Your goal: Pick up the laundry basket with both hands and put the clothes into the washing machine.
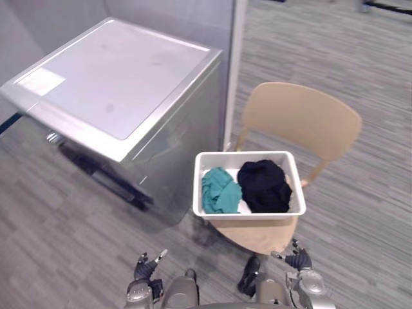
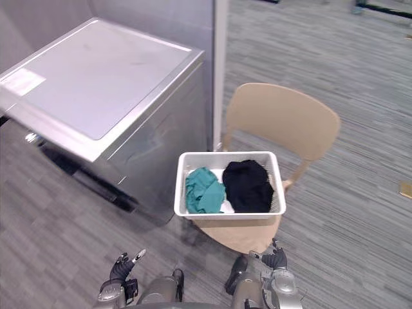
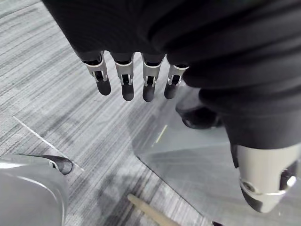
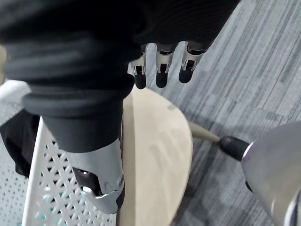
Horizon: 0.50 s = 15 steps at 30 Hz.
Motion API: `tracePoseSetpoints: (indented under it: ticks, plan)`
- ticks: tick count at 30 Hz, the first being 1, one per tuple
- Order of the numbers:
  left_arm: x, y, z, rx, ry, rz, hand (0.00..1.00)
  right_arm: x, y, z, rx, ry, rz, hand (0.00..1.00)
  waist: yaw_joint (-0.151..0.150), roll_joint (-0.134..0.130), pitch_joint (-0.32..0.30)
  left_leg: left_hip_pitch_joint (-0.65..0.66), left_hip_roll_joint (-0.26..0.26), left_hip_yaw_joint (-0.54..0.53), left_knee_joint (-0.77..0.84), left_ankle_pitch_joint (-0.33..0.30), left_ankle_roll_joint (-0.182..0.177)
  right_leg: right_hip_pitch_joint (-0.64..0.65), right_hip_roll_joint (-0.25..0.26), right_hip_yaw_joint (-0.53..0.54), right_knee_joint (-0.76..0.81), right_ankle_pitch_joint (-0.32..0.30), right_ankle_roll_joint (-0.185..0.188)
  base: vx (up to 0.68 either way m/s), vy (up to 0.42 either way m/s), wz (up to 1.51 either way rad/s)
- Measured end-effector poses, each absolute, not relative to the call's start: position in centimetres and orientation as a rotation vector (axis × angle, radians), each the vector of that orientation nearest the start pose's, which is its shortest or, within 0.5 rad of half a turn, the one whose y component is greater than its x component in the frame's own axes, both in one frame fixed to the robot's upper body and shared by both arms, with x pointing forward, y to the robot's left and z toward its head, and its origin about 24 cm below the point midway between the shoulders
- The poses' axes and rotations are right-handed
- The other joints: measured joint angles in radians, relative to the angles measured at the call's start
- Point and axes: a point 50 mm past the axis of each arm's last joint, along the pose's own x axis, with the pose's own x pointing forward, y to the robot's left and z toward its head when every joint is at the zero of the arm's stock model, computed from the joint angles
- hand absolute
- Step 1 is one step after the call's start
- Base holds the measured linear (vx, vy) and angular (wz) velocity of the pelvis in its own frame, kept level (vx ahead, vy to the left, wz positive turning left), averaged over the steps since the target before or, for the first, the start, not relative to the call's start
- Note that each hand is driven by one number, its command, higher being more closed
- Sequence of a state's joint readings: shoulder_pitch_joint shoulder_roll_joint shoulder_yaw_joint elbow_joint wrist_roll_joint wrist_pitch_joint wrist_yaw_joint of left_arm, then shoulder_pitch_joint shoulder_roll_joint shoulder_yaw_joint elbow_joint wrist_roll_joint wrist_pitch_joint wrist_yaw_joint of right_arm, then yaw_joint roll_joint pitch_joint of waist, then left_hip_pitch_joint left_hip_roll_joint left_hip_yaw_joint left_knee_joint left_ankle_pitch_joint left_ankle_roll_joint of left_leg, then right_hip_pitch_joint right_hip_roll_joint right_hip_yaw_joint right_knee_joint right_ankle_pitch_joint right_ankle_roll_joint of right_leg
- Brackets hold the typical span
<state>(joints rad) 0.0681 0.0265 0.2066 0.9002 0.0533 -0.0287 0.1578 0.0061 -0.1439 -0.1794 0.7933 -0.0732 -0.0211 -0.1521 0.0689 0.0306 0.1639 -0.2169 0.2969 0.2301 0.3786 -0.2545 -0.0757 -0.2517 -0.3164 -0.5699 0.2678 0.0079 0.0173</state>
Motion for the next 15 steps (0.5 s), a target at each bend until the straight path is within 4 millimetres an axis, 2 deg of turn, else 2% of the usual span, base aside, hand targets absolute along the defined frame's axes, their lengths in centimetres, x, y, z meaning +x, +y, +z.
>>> tracePoseSetpoints:
  ticks: [1, 2, 3, 4, 5, 6, 7, 8, 9, 10, 11, 12, 13, 14, 15]
  plan:
    - [12.6, 20.1, -14.4, 0.061, 0.944, 0.345, 0.00, 17.2, -24.1, -11.1, -0.205, 0.767, -0.344, 0.00, -0.004, -0.007, 0.003, 0.000, 0.020, 0.002, 0.010, 0.000, 0.000, 0.008, -0.019, -0.008, 0.003, 0.001, 0.013, -0.01, 0.281, 0.63]
    - [12.7, 20.1, -14.4, 0.073, 0.948, 0.333, 0.00, 17.0, -25.0, -11.1, -0.229, 0.784, -0.362, 0.00, -0.012, 0.001, -0.005, 0.002, 0.042, 0.004, 0.005, 0.004, -0.003, 0.024, -0.056, -0.027, 0.006, 0.013, 0.045, 0.00, 0.339, 0.77]
    - [12.9, 19.8, -14.4, 0.091, 0.945, 0.311, 0.00, 16.7, -26.0, -11.1, -0.255, 0.797, -0.373, 0.00, -0.034, 0.023, -0.019, 0.001, 0.054, -0.002, -0.034, 0.035, 0.004, 0.047, -0.083, -0.054, -0.005, 0.035, 0.080, 0.01, 0.384, 0.79]
    - [12.8, 19.5, -14.5, 0.100, 0.949, 0.296, 0.00, 16.7, -26.5, -10.9, -0.267, 0.797, -0.379, 0.00, -0.041, 0.041, -0.031, 0.000, 0.052, -0.009, -0.061, 0.063, 0.006, 0.059, -0.091, -0.067, -0.018, 0.050, 0.103, 0.04, 0.461, 0.71]
    - [12.7, 19.2, -14.5, 0.115, 0.949, 0.271, 0.00, 16.4, -27.3, -10.8, -0.284, 0.808, -0.390, 0.00, -0.051, 0.074, -0.047, -0.001, 0.035, -0.035, -0.100, 0.128, -0.062, 0.084, -0.094, -0.084, -0.050, 0.094, 0.138, 0.06, 0.510, 0.57]
    - [13.1, 20.1, -14.3, 0.153, 0.939, 0.266, 0.00, 16.2, -26.4, -11.5, -0.257, 0.835, -0.379, 0.00, -0.056, 0.040, -0.050, 0.000, -0.023, -0.041, -0.078, 0.127, -0.112, 0.111, -0.140, -0.071, -0.095, 0.127, 0.180, 0.08, 0.484, 0.61]
    - [13.5, 20.3, -14.2, 0.171, 0.928, 0.254, 0.00, 15.9, -25.8, -11.8, -0.240, 0.847, -0.369, 0.00, -0.060, 0.023, -0.051, -0.013, -0.052, -0.047, -0.056, 0.122, -0.106, 0.118, -0.143, -0.045, -0.113, 0.128, 0.182, 0.12, 0.409, 0.83]
    - [14.1, 21.6, -13.6, 0.215, 0.896, 0.258, 0.00, 15.4, -24.5, -12.6, -0.206, 0.881, -0.351, 0.00, -0.062, -0.002, -0.047, -0.057, -0.084, -0.068, 0.007, 0.104, -0.088, 0.125, -0.143, -0.002, -0.112, 0.132, 0.177, 0.12, 0.304, 0.63]
    - [14.1, 22.3, -13.5, 0.234, 0.891, 0.268, 0.00, 15.4, -23.6, -12.9, -0.185, 0.899, -0.334, 0.00, -0.040, -0.018, -0.038, -0.067, -0.095, -0.061, 0.059, 0.066, -0.072, 0.123, -0.161, 0.009, -0.092, 0.153, 0.146, 0.12, 0.353, 0.37]
    - [13.8, 22.7, -13.5, 0.241, 0.899, 0.273, 0.00, 15.9, -23.1, -12.9, -0.184, 0.898, -0.316, 0.00, -0.032, -0.023, -0.034, -0.066, -0.101, -0.057, 0.076, 0.052, -0.063, 0.117, -0.170, 0.018, -0.074, 0.155, 0.103, 0.07, 0.272, -0.15]
    - [13.1, 23.1, -13.7, 0.250, 0.918, 0.285, 0.00, 16.9, -22.5, -12.7, -0.196, 0.880, -0.281, 0.00, -0.026, -0.021, -0.031, -0.052, -0.109, -0.045, 0.070, 0.041, -0.045, 0.072, -0.181, 0.049, -0.008, 0.145, -0.039, 0.05, 0.248, -0.18]
    - [12.8, 23.3, -13.7, 0.257, 0.925, 0.288, 0.00, 18.2, -21.9, -12.2, -0.199, 0.848, -0.254, 0.00, -0.030, -0.008, -0.014, -0.026, -0.103, -0.047, 0.043, 0.042, -0.038, 0.029, -0.137, 0.137, 0.094, 0.053, -0.054, 0.03, 0.153, -0.16]
    - [12.7, 23.5, -13.7, 0.265, 0.928, 0.293, 0.00, 18.7, -21.5, -12.0, -0.204, 0.831, -0.232, 0.00, -0.030, -0.003, -0.004, -0.008, -0.099, -0.046, 0.024, 0.046, -0.033, 0.014, -0.084, 0.195, 0.134, -0.005, -0.005, 0.03, 0.081, -0.06]
    - [12.5, 23.7, -13.7, 0.272, 0.931, 0.306, 0.00, 19.5, -21.0, -11.6, -0.213, 0.800, -0.206, 0.00, -0.028, -0.003, 0.008, 0.024, -0.102, -0.048, -0.013, 0.054, -0.031, 0.006, -0.007, 0.246, 0.173, -0.109, 0.005, 0.00, 0.000, 0.00]
    - [12.7, 23.5, -13.7, 0.267, 0.927, 0.306, 0.00, 20.1, -20.8, -11.1, -0.222, 0.774, -0.192, 0.00, -0.030, -0.004, 0.009, 0.037, -0.109, -0.054, -0.033, 0.062, -0.031, 0.007, 0.068, 0.323, 0.164, -0.185, 0.022, 0.00, -0.062, 0.20]
